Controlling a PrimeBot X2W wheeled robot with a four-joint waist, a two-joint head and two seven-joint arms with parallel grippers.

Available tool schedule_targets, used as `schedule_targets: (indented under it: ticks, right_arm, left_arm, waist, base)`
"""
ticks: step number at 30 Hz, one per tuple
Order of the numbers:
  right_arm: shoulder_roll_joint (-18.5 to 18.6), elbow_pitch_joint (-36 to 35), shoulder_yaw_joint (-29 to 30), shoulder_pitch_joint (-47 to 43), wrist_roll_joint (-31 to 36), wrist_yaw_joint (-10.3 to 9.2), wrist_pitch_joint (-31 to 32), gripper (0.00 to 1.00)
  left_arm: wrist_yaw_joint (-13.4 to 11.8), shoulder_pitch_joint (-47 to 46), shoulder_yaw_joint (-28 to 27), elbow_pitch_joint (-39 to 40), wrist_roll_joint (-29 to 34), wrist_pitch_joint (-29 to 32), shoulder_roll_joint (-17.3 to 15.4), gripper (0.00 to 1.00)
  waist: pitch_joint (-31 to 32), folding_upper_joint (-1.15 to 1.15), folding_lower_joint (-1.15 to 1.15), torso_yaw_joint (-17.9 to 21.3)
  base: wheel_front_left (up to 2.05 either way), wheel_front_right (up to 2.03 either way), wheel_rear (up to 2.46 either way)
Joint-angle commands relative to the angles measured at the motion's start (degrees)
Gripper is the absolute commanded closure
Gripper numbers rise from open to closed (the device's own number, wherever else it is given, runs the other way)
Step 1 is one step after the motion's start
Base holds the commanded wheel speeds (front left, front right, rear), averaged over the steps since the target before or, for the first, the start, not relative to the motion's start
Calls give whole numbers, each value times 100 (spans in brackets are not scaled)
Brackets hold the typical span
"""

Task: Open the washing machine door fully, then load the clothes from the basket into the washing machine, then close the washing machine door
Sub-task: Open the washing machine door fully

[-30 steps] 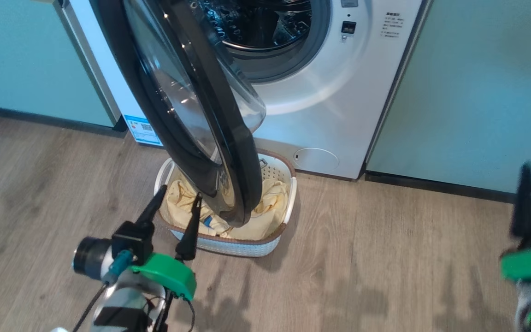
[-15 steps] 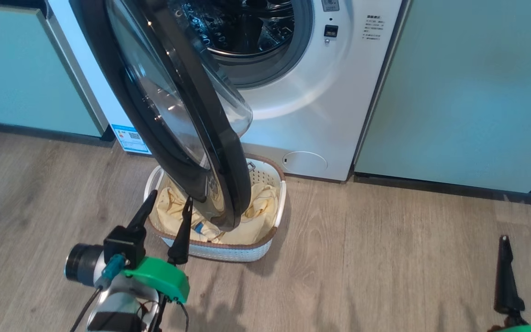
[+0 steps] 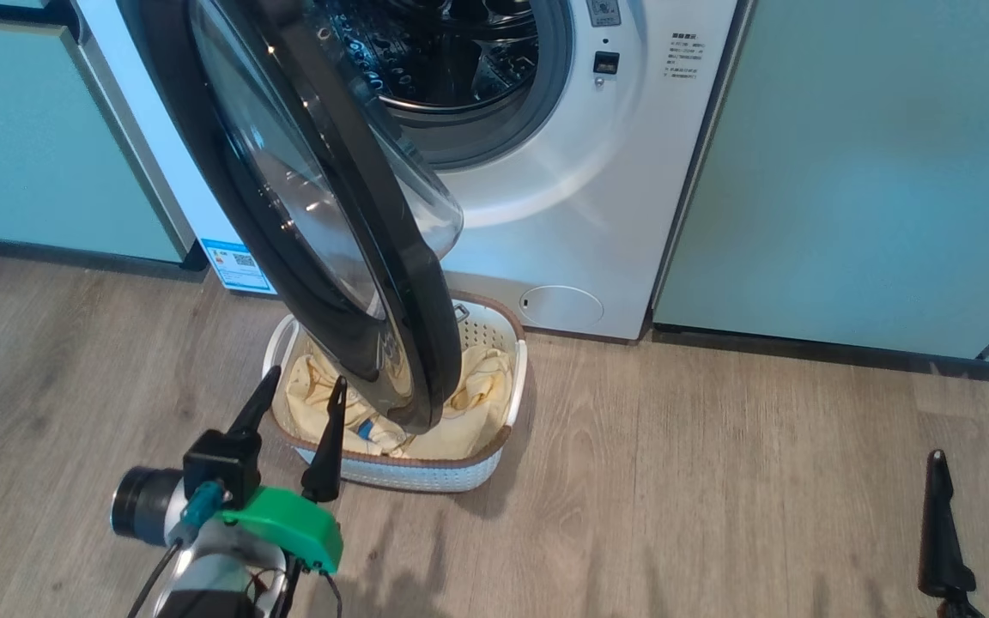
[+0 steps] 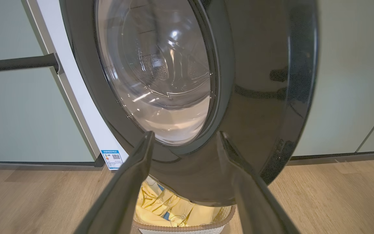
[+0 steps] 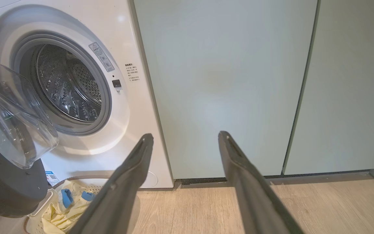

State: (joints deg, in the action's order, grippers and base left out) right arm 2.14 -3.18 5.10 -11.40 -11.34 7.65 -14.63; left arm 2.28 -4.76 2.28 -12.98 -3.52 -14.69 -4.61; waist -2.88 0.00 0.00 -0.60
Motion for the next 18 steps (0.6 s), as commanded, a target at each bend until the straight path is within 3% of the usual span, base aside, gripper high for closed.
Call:
schedule_targets:
  ticks: [1,15,16,17,18]
  right_arm:
    - [75,-216,-143,102,-14,-16,-37,0]
    - [74,-223,-187,77,41,-16,-37,0]
    - [74,-229,-187,80,36,-16,-37,0]
    - [74,-232,-184,81,32,-16,-37,0]
    - [74,-232,-180,82,33,-16,-37,0]
  left_arm:
    - [-41,-163,-192,164,26,-31,-104,0]
    - [-31,-193,-203,125,19,-31,-89,0]
    - [-30,-197,-201,120,17,-31,-86,37]
    - [-30,-199,-200,114,16,-31,-84,94]
    - [-34,-201,-201,107,17,-31,-82,100]
  waist:
    - [-1,0,0,1]
    - [1,0,0,53]
    - [0,0,0,53]
    - [-1,0,0,55]
    - [-3,0,0,57]
  base:
    - [0,0,0]
    - [0,0,0]
    - [0,0,0]
    - [0,0,0]
    - [0,0,0]
